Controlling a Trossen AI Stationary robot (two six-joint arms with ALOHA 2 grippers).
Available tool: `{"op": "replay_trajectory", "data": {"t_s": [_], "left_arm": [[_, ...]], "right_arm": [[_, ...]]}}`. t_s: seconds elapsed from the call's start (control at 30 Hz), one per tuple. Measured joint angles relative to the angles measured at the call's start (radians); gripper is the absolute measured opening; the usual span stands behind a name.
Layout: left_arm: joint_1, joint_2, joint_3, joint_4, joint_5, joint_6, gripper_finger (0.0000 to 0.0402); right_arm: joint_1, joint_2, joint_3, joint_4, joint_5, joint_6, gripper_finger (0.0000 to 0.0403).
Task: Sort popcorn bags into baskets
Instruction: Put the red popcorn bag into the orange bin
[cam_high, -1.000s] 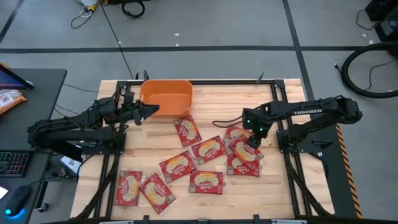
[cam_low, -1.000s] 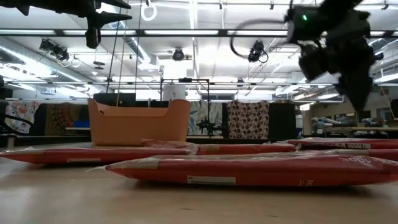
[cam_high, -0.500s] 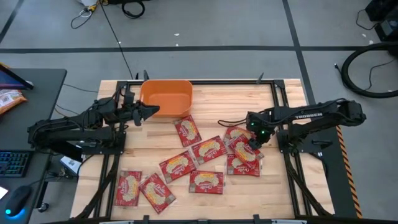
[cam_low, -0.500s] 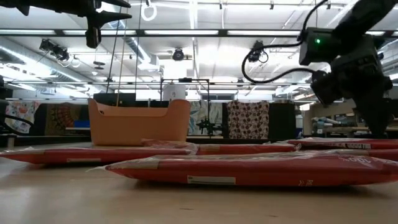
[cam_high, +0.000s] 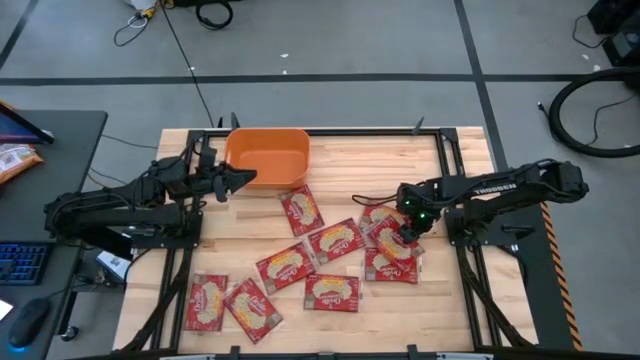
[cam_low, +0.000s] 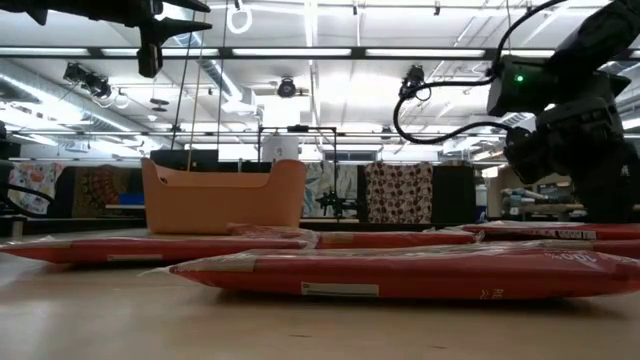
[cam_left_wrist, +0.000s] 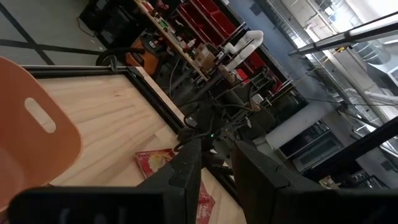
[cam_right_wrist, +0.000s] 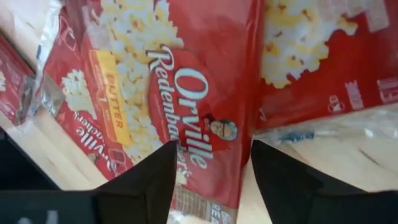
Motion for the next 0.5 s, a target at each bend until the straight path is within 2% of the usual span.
{"op": "replay_trajectory", "data": {"t_s": [0.13,0.4,0.5], "left_arm": [[0.000,0.000,0.000,0.000,0.000,-0.001,0.0096],[0.000,0.000,0.000,0.010,0.000,-0.002,0.0096],[0.000,0.000,0.000,0.034,0.000,0.005,0.0096]], "right_arm": [[0.000,0.000,-0.027,0.035,0.005,0.008,0.0158],[0.000,-0.001,-0.058,0.076,-0.012,0.037,0.0029],[0.000,0.000,-0.054,0.088,-0.041,0.048,0.0009]]}}
